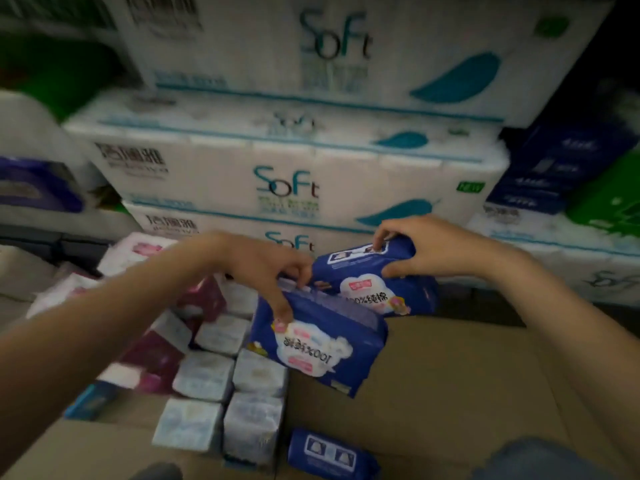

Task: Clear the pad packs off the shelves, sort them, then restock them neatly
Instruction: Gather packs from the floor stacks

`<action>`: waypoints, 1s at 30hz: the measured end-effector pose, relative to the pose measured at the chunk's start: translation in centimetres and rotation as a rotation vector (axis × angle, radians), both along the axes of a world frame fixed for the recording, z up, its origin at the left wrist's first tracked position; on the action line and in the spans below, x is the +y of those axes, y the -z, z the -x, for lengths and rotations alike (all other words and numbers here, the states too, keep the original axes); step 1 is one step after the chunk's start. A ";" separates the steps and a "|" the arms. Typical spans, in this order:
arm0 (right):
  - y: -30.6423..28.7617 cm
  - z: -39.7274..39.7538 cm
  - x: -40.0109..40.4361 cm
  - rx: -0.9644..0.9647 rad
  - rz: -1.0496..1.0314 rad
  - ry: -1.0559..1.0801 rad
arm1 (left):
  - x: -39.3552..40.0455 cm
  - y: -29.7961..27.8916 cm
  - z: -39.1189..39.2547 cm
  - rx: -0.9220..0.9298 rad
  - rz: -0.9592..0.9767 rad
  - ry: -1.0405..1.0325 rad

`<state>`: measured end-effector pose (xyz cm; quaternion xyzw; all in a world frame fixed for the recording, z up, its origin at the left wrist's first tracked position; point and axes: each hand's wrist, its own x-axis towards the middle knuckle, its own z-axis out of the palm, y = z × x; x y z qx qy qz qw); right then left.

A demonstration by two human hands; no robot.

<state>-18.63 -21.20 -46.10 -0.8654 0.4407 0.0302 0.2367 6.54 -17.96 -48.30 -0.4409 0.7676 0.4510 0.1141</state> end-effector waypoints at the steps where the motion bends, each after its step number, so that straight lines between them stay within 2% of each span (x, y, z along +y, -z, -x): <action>1: -2.5 -0.5 0.0 -0.044 0.034 -0.016 | -0.2 -2.8 -1.2 0.015 0.000 -0.042; 7: -16.2 -3.3 1.3 -0.278 0.242 -0.025 | 0.8 -16.5 -6.6 0.103 0.162 -0.220; 12: -25.0 -4.1 1.8 -0.550 0.493 -0.022 | 2.3 -25.5 -10.1 0.339 0.416 -0.373; 16: -27.7 -5.3 -0.2 -0.878 0.695 0.093 | 2.0 -29.2 -11.7 0.514 0.603 -0.515; 19: -29.3 -7.5 -2.4 -1.135 0.754 0.223 | 1.2 -31.2 -12.8 0.586 0.760 -0.609; 22: -31.2 -9.9 -4.8 -1.040 0.868 0.262 | -0.3 -32.5 -13.8 0.647 0.879 -0.740; 26: -32.3 -12.0 -7.7 -0.941 0.827 0.354 | -2.9 -33.3 -15.5 0.688 1.013 -0.874; 30: -32.3 -13.4 -10.4 -0.626 0.786 0.367 | -5.7 -33.0 -16.7 0.504 1.089 -0.877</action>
